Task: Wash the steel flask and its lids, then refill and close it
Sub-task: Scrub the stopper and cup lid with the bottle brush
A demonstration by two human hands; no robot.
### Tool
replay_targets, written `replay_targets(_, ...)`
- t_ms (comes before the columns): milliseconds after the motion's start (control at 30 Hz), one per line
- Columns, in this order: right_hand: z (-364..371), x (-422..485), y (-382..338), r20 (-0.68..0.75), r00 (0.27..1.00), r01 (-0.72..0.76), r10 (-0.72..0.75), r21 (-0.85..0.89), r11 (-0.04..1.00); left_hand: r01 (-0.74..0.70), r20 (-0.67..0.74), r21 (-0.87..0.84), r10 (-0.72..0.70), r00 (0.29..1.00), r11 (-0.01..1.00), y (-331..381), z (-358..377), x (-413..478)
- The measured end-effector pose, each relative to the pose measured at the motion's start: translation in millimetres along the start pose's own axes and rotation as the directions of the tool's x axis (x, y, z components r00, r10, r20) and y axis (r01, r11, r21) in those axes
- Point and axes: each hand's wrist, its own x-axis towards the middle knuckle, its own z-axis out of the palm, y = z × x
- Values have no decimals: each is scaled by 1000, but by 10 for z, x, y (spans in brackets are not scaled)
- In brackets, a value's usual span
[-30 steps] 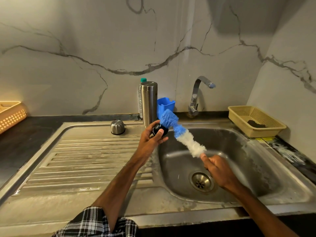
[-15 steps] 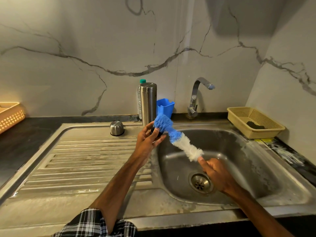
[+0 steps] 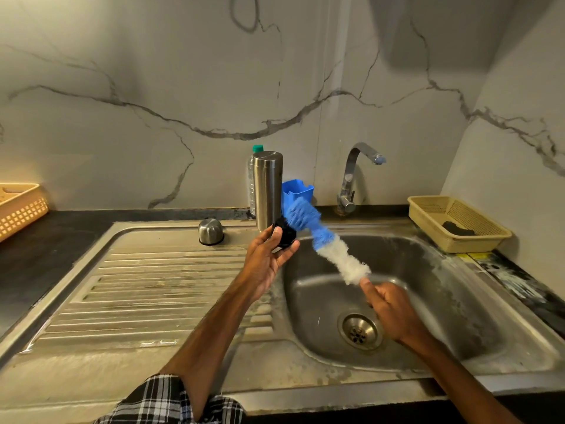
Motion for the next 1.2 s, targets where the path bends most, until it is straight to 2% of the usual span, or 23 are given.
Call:
replay_targets(133, 15, -3, 18, 51, 999, 4, -4, 4, 1000, 22, -14, -26, -23, 1000, 999, 12, 15, -15)
replay_targets(233, -2, 9, 29, -2, 1000, -1, 1, -10, 1000, 18, -11, -16, -18, 1000, 1000, 10, 10, -23)
replay_targets(333, 13, 10, 29, 38, 999, 2, -1, -2, 1000, 33, -18, -48, -34, 999, 998, 22, 5, -24)
replay_targets(433, 0, 22, 47, -23, 1000, -12, 11, -36, 999, 28, 0, -39, -28, 1000, 999, 22, 26, -52)
replay_targets(533, 14, -2, 58, 23, 1000, 7, -7, 6, 1000, 42, 11, -33, -42, 999, 999, 11, 54, -72)
replay_targets(800, 23, 7, 40, 26, 1000, -6, 7, -15, 1000, 46, -6, -19, -46, 999, 999, 17, 34, -60)
replay_targets(867, 20, 13, 40, -14, 1000, -13, 13, -33, 999, 32, -2, 5, -32, 999, 999, 11, 18, -50)
replay_targets(967, 24, 2, 25, 40, 999, -5, 6, -22, 1000, 38, 5, 39, -39, 999, 999, -5, -15, -16)
replay_targets(1200, 12, 7, 14, 4, 1000, -15, 15, -53, 999, -7, 53, 180, -3, 999, 984, -33, -51, 5)
